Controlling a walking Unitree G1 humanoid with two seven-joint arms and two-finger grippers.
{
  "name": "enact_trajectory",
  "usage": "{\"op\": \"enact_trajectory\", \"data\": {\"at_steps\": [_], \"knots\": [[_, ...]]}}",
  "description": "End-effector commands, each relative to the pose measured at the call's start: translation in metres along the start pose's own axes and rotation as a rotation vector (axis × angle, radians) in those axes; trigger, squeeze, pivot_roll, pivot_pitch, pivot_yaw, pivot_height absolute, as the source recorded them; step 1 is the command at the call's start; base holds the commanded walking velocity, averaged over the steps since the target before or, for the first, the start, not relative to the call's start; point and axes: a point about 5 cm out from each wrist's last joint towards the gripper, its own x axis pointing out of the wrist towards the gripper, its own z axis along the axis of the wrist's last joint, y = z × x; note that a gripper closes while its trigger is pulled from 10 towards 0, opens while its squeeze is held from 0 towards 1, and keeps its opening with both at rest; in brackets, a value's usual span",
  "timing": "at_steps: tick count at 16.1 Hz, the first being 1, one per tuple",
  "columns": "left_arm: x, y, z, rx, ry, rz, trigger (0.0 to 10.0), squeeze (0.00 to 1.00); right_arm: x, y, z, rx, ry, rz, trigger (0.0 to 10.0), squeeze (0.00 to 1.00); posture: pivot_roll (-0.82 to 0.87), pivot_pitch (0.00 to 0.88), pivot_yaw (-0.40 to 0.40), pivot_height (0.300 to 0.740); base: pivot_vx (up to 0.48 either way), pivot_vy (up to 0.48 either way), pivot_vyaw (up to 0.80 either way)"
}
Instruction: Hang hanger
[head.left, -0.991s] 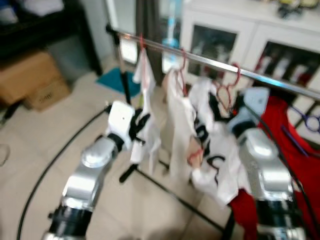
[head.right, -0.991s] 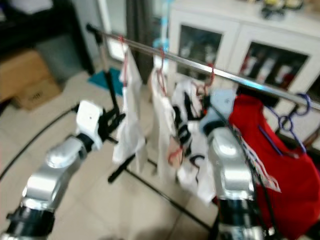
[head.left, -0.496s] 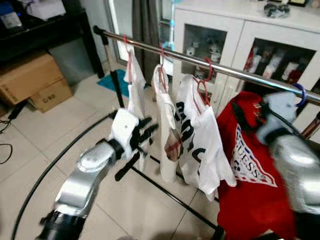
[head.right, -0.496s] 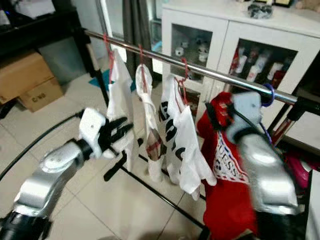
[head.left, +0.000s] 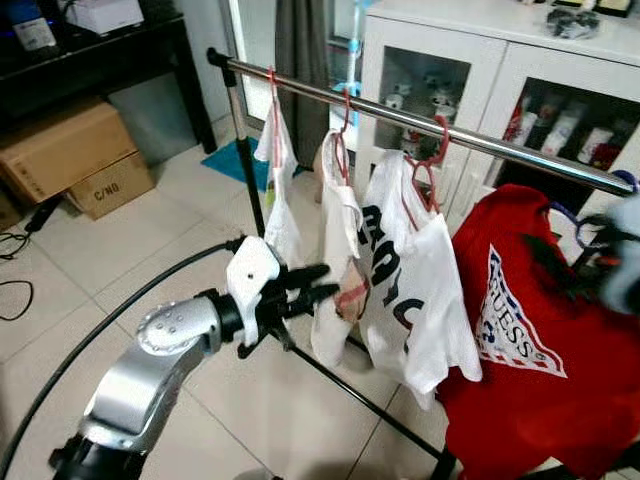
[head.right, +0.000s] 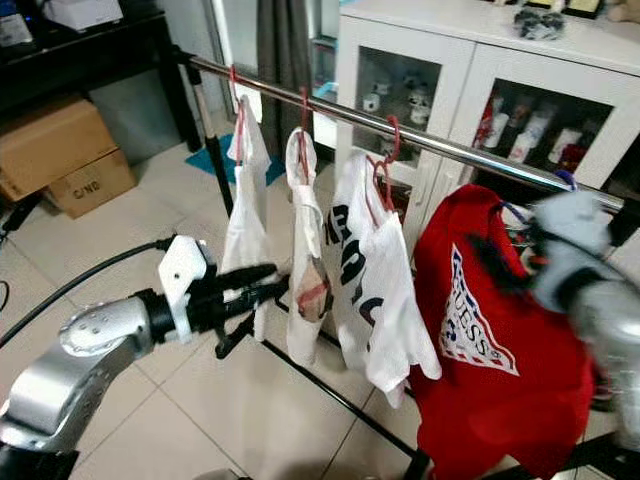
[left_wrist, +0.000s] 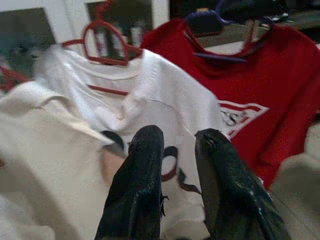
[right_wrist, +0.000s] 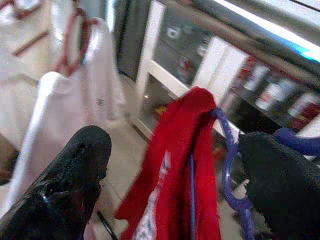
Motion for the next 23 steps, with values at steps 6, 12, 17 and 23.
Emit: {"op": "enact_trajectory", "data": {"at_steps": [6, 12, 17, 23], "knots": [[0.000, -0.006, 0.001, -0.014, 0.003, -0.067, 10.0, 0.11, -0.016, -0.013, -0.006, 0.101, 0.087, 0.023, 10.0, 0.84, -0.11, 0.000, 0.048, 0.740, 0.000, 0.000, 0.00], [0.000, -0.007, 0.002, -0.013, 0.002, -0.090, 10.0, 0.11, -0.045, -0.032, -0.009, 0.090, 0.143, 0.038, 10.0, 0.00, -0.13, 0.000, 0.061, 0.740, 0.000, 0.000, 0.00], [0.004, -0.007, 0.003, -0.009, -0.005, -0.110, 10.0, 0.11, -0.023, -0.024, -0.010, 0.155, 0.092, -0.053, 10.0, 0.00, -0.13, 0.000, 0.069, 0.740, 0.000, 0.000, 0.00], [0.004, -0.008, 0.004, -0.011, -0.011, -0.112, 10.0, 0.11, 0.007, -0.007, -0.019, 0.189, 0.089, -0.112, 10.0, 0.00, -0.12, 0.000, 0.060, 0.740, 0.000, 0.000, 0.00]]}}
